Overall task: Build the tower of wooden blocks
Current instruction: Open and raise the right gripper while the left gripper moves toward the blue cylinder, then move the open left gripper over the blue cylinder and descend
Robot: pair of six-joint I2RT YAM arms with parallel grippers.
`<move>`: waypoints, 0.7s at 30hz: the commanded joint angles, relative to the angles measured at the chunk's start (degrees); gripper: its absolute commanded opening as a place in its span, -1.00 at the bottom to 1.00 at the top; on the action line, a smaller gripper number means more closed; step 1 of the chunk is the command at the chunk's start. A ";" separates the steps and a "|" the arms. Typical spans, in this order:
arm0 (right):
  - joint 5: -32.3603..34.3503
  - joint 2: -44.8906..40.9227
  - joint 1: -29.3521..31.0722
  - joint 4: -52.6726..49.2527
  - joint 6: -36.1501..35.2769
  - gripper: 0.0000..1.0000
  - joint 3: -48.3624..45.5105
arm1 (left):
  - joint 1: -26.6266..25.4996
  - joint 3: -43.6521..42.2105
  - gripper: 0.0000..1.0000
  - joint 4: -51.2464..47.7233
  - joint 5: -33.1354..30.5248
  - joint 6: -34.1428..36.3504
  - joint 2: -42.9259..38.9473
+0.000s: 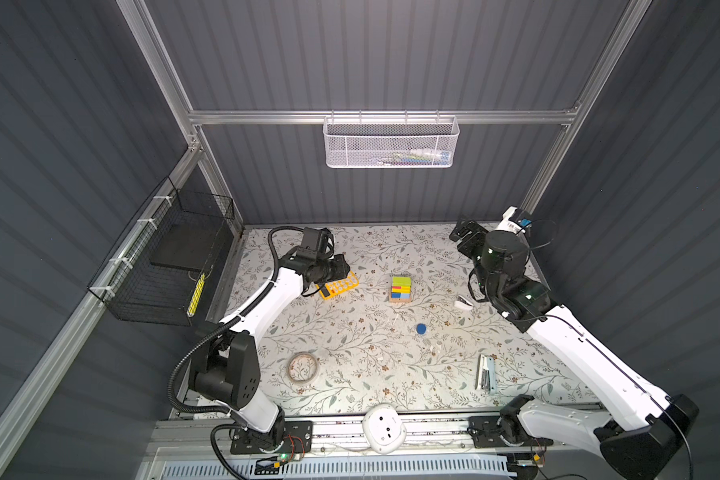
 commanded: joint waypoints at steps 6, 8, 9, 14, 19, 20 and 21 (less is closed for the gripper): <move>3.20 -7.70 -0.21 2.34 -0.48 0.98 -5.58 | -6.71 5.05 -0.34 -4.07 -3.58 1.65 -1.26; 4.78 -10.17 -0.21 3.00 2.47 0.98 -8.27 | -7.80 7.58 -0.35 -5.16 -3.80 1.83 -1.64; 5.98 -11.41 -0.29 2.22 4.36 0.98 -9.43 | -8.34 7.71 -0.36 -5.65 -3.79 1.87 -2.08; 6.45 -14.36 -2.29 -9.80 12.09 0.98 -8.31 | -12.13 8.40 -0.36 -7.69 -5.75 3.05 -4.58; -1.72 -14.82 -5.26 -16.82 13.85 0.98 -7.62 | -18.34 10.32 -0.36 -10.30 -8.02 4.67 -4.54; -3.80 -14.91 -6.13 -16.99 13.99 0.98 -8.12 | -19.68 10.72 -0.36 -10.88 -8.47 4.91 -4.16; -6.72 -15.08 -7.36 -16.92 14.32 0.98 -8.79 | -21.14 11.17 -0.36 -11.58 -8.84 5.17 -3.66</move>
